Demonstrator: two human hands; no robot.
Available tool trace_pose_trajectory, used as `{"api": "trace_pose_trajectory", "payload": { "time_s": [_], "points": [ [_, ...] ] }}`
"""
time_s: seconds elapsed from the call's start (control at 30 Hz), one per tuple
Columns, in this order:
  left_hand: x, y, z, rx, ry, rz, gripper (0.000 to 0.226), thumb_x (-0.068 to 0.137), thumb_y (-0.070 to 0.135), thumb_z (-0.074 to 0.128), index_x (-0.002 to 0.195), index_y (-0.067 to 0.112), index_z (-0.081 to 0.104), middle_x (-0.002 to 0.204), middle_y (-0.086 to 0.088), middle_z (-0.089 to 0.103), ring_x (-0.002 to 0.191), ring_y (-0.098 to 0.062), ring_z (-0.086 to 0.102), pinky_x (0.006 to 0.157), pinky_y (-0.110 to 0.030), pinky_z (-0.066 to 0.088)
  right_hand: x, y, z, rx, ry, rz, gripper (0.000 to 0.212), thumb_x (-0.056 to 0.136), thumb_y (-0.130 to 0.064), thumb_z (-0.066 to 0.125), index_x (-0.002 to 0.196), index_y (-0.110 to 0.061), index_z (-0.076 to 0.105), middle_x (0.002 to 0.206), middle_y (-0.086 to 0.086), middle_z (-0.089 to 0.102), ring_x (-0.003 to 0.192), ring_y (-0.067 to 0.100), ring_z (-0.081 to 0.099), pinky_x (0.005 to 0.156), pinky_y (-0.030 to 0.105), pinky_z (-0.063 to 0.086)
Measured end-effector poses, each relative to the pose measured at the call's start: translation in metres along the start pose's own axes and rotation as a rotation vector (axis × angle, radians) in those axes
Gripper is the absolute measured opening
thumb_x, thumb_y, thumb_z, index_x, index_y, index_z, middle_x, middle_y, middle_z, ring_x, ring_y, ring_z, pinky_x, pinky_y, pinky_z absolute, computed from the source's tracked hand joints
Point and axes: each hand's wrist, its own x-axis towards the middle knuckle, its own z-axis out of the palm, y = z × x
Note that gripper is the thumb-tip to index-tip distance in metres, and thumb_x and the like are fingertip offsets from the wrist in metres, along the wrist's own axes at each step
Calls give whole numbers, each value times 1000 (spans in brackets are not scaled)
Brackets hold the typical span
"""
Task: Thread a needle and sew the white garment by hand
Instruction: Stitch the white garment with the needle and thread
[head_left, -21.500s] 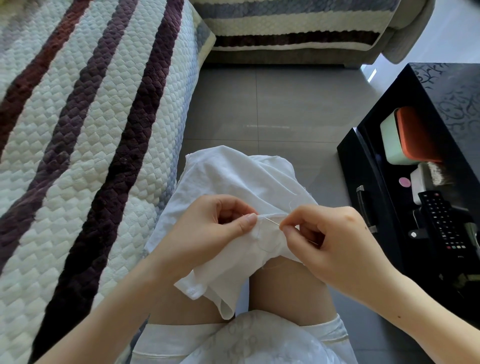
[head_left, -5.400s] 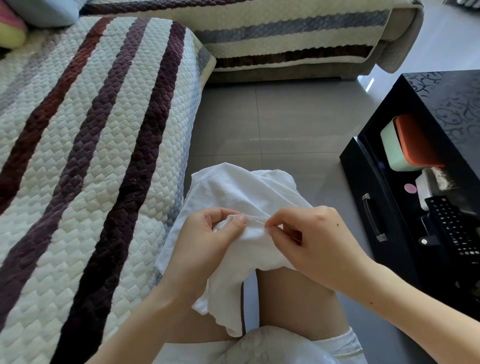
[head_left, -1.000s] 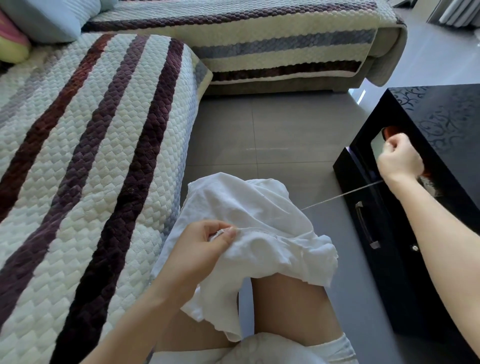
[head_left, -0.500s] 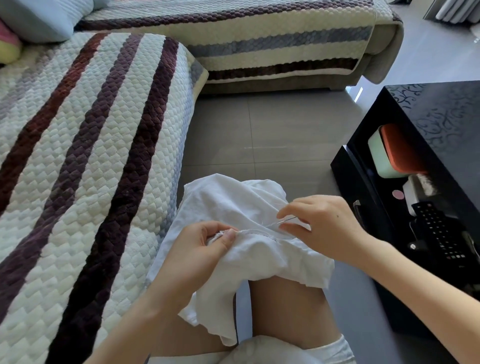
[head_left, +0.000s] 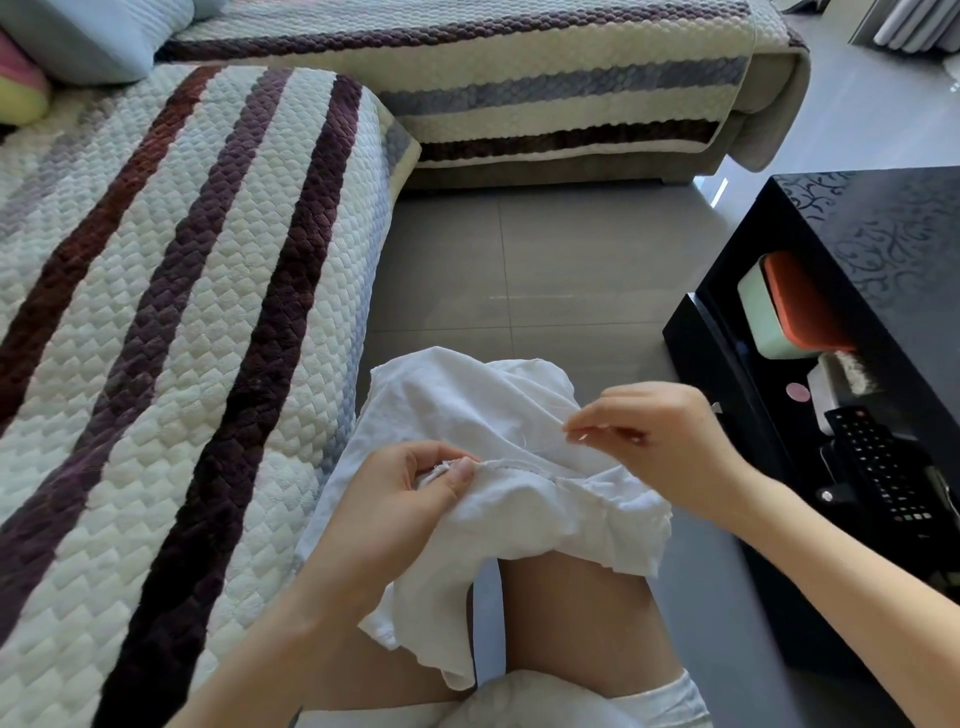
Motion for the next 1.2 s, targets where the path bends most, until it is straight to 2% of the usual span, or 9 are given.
{"api": "trace_pose_trajectory", "payload": {
  "time_s": [0.13, 0.23, 0.43, 0.6, 0.73, 0.83, 0.97, 1.07, 1.2],
  "points": [
    [-1, 0, -1, -2, 1, 5, 12, 89, 23, 63, 88, 19, 75, 90, 0, 74, 96, -19, 66, 91, -38, 51, 16, 21, -38, 112, 230, 347, 9, 79, -9, 73, 77, -17, 74, 71, -4, 70, 63, 11, 61, 62, 24, 48],
    [-2, 1, -1, -2, 7, 13, 12, 89, 21, 63, 87, 19, 74, 87, 1, 74, 94, -18, 67, 88, -35, 50, 19, 84, -56, -32, 446, 678, 5, 80, -20, 72, 78, -15, 74, 69, 1, 67, 67, 13, 59, 67, 30, 46],
    [-6, 3, -2, -27, 20, 35, 12, 89, 22, 63, 89, 19, 74, 88, 2, 73, 93, -16, 66, 80, -28, 48, -49, 159, -51, -553, -144, 1286, 19, 85, -25, 68, 100, -14, 74, 102, 13, 69, 101, 34, 61, 77, 35, 48],
    [-5, 5, 0, -61, 31, 22, 10, 88, 22, 63, 86, 21, 73, 87, 2, 73, 92, -16, 65, 81, -28, 49, -12, 97, -35, -261, -136, 886, 58, 75, 1, 59, 124, -30, 60, 61, -8, 50, 64, 17, 50, 55, 27, 34],
    [-5, 10, 3, -65, 14, 41, 12, 89, 21, 62, 86, 19, 74, 82, 3, 73, 87, -13, 65, 76, -23, 48, 7, -3, -25, 342, -261, 525, 44, 79, 5, 67, 111, -25, 69, 56, -6, 29, 52, 9, 26, 53, 20, 27],
    [-5, 10, 4, -59, 13, 46, 12, 89, 21, 62, 87, 18, 74, 81, 3, 72, 84, -11, 65, 71, -21, 46, 7, -31, -9, 150, -421, 334, 31, 81, -21, 75, 109, -32, 69, 54, -9, 33, 52, 9, 32, 57, 15, 29],
    [-5, 9, 2, -52, 9, 50, 12, 89, 21, 62, 89, 17, 74, 85, 1, 73, 88, -14, 65, 76, -24, 47, 10, -35, -3, 92, -434, 338, 3, 82, -26, 73, 81, -23, 72, 54, -10, 52, 53, 10, 43, 57, 18, 35],
    [-5, 8, 0, -48, 6, 38, 13, 89, 22, 62, 89, 17, 74, 87, -1, 73, 91, -17, 66, 81, -29, 50, 18, -42, -21, 353, -390, 421, 11, 82, -13, 72, 72, -13, 70, 61, 12, 60, 55, 16, 47, 56, 26, 40],
    [-7, 12, 3, -95, -15, 34, 11, 87, 20, 63, 85, 16, 73, 84, -4, 74, 84, -15, 66, 80, -30, 50, 29, -59, -52, 736, -286, 393, 10, 76, -11, 74, 66, -12, 72, 62, -5, 66, 59, 4, 59, 60, 12, 45]
  ]
}}
